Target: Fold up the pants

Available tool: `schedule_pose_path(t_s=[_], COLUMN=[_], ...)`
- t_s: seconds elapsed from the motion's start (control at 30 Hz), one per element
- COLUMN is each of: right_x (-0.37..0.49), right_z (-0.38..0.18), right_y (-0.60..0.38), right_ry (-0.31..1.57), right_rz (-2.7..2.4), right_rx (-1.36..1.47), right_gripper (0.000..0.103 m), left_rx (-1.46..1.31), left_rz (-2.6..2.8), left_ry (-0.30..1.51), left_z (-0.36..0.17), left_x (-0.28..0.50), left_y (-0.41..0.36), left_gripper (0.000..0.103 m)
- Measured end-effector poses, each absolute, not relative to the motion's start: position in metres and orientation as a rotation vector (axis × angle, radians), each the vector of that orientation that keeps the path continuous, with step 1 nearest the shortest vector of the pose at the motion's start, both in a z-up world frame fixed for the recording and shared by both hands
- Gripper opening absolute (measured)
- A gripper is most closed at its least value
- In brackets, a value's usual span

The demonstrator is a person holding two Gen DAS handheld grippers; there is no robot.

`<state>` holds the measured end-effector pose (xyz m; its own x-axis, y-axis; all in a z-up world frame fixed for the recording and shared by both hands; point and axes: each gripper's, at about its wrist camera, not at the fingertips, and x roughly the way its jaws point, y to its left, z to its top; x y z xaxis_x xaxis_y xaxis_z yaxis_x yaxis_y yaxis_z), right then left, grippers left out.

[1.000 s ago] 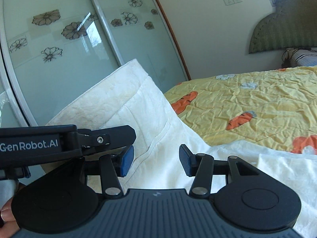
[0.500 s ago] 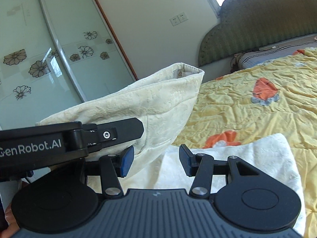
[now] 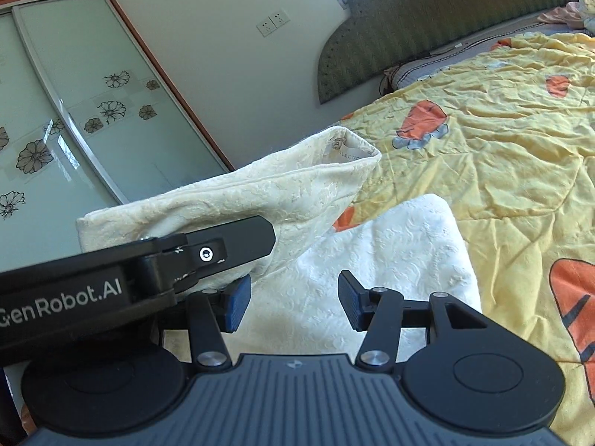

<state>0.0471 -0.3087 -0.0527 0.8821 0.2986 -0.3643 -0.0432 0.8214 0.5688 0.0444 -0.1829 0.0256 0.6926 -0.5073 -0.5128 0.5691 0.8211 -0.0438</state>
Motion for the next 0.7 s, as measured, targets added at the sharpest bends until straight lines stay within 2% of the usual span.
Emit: schedule_pose_path(t_s=[0.27, 0.33, 0.7], right_x=[0.053, 0.056, 0.048], right_z=[-0.069, -0.068, -0.075], right_y=[-0.321, -0.323, -0.338], right_ry=[0.484, 0.477, 0.524], right_rz=[0.21, 0.224, 0.155], right_rx=[0.607, 0.6, 0.562], right_gripper=[0.052, 0.052, 0.053], left_rx=[0.104, 0.093, 0.064], left_rz=[-0.574, -0.564, -0.604], left_ry=[0.527, 0.513, 0.566], left_z=[0.013, 0.014, 0.0], left_x=[0.047, 0.048, 0.049], left_y=[-0.193, -0.194, -0.208], left_gripper=[0.024, 0.028, 0.029])
